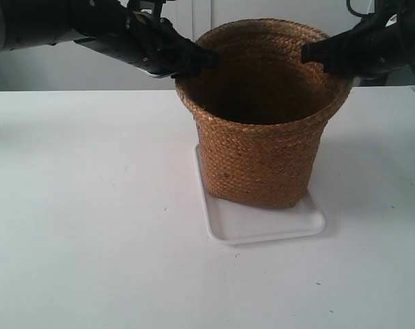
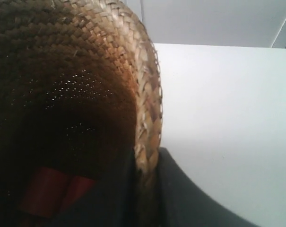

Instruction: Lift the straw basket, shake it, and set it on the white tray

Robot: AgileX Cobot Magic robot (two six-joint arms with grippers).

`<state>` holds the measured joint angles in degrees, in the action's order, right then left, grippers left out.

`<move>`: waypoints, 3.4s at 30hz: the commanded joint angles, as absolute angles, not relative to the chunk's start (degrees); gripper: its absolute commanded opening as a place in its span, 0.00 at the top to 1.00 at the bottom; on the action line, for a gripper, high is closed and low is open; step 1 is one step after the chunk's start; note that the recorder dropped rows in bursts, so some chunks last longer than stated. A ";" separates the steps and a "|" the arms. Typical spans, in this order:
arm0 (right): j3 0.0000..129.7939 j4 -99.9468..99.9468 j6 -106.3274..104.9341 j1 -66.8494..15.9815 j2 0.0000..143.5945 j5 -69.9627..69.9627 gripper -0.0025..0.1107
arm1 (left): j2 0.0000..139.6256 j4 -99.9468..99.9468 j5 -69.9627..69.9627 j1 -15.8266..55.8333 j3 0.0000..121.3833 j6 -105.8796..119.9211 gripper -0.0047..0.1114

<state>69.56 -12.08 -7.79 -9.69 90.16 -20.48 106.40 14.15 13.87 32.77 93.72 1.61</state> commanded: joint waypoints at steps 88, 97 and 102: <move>25.28 -14.07 -16.34 -9.72 21.87 -26.99 0.98 | 46.74 1.57 -9.52 31.41 31.11 -5.78 0.96; 21.42 -7.82 -16.34 -9.72 18.85 -23.40 0.98 | 46.74 1.57 -9.52 31.41 31.11 -5.78 0.96; 11.94 -6.95 -16.34 -9.72 8.56 -15.66 0.98 | 46.74 1.57 -9.52 31.41 31.11 -5.78 0.96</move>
